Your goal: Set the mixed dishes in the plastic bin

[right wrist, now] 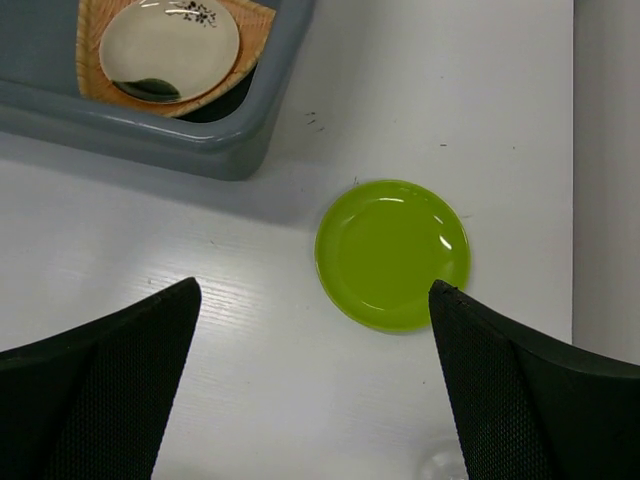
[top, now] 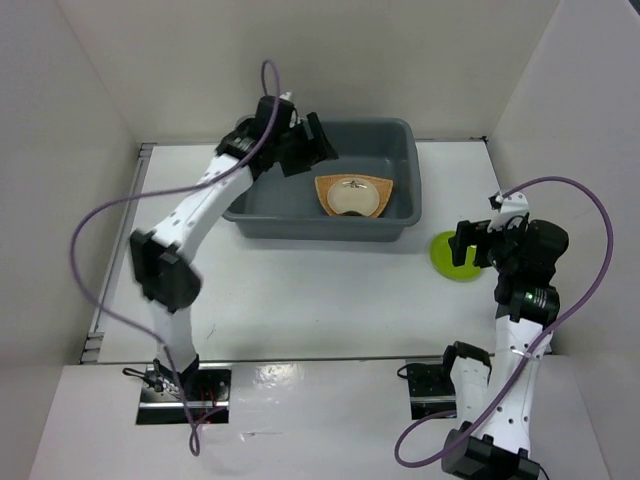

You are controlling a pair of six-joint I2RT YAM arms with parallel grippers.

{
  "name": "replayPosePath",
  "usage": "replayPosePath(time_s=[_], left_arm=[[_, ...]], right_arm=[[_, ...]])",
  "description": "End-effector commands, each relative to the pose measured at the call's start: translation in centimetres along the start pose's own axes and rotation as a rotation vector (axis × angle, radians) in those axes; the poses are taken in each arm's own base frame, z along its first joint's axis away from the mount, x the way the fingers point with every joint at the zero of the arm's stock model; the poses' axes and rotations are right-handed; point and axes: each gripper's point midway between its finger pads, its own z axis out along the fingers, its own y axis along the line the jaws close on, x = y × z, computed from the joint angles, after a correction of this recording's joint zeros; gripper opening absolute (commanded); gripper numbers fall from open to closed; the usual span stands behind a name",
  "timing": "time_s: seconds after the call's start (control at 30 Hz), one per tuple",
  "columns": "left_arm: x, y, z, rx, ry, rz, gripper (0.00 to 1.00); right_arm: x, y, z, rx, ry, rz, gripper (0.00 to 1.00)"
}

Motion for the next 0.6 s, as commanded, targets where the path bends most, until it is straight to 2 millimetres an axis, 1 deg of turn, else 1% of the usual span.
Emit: replayPosePath(time_s=[0.0, 0.03, 0.07, 0.1, 0.13, 0.17, 0.2, 0.23, 0.27, 0.3, 0.33, 0.37, 0.4, 0.43, 0.47, 0.5, 0.53, 0.57], left_arm=[[-1.3, -4.2, -14.0, 0.077, -0.255, 0.125, 0.86], [-0.2, -3.0, -15.1, 0.071, -0.265, 0.114, 0.86], [3.1, 1.6, -14.1, -0.016, -0.212, 0.102, 0.88], [2.6, 1.6, -18.3, -0.001, -0.308, 0.091, 0.89], [3.4, 2.8, -19.4, -0.020, -0.316, 0.089, 0.91], [4.2, 3.5, -20.3, -0.021, -0.320, 0.108, 0.91], [5.6, 4.8, -22.1, -0.028, -0.318, 0.151, 0.93], [6.0, 5.4, -23.1, -0.042, -0.328, 0.175, 0.95], [6.3, 6.1, -24.0, -0.058, -0.335, 0.202, 0.95], [7.0, 7.1, -25.9, -0.089, -0.335, 0.235, 0.98], [7.3, 8.4, -26.5, -0.137, -0.343, 0.245, 0.99], [8.2, 9.7, -27.1, -0.174, -0.324, 0.258, 0.99], [8.5, 10.2, -28.3, -0.180, -0.343, 0.268, 0.99], [9.0, 11.0, -28.5, -0.199, -0.335, 0.280, 0.99], [10.1, 12.1, -28.4, -0.222, -0.305, 0.282, 0.99], [10.5, 12.5, -28.8, -0.221, -0.307, 0.291, 0.99], [10.9, 12.8, -28.9, -0.226, -0.301, 0.292, 0.99], [11.4, 13.3, -29.0, -0.230, -0.295, 0.283, 0.99]], right_arm=[[-1.0, -1.3, 0.6, 0.049, -0.030, 0.016, 0.99], [-0.8, -1.6, 0.7, 0.060, -0.019, 0.021, 0.99], [-0.4, -1.7, 1.1, 0.056, -0.002, 0.030, 0.99], [-0.2, -1.8, 1.4, 0.053, 0.008, 0.045, 0.99], [-0.4, -1.9, 1.5, 0.053, 0.009, 0.045, 0.99], [-0.1, -1.5, 1.7, 0.016, 0.020, 0.019, 0.99], [-0.1, -1.4, 1.9, -0.013, 0.034, -0.026, 0.99], [0.5, -1.0, 2.1, -0.043, 0.059, -0.100, 0.99], [0.4, -0.8, 2.3, -0.055, 0.060, -0.172, 0.99], [1.7, -1.5, 3.0, 0.004, 0.120, -0.284, 0.99], [2.3, -1.9, 3.4, 0.048, 0.152, -0.343, 0.99], [4.0, -2.4, 4.1, 0.088, 0.197, -0.398, 0.99], [5.6, -3.7, 4.1, 0.138, 0.280, -0.517, 0.99], [6.7, -3.4, 4.4, 0.116, 0.315, -0.587, 0.99], [9.3, -3.4, 4.5, 0.095, 0.382, -0.633, 0.99], [10.0, -3.9, 4.4, 0.105, 0.413, -0.689, 0.99], [10.9, -3.6, 4.5, 0.098, 0.422, -0.705, 0.99], [11.0, -3.7, 4.6, 0.098, 0.419, -0.715, 0.99]])
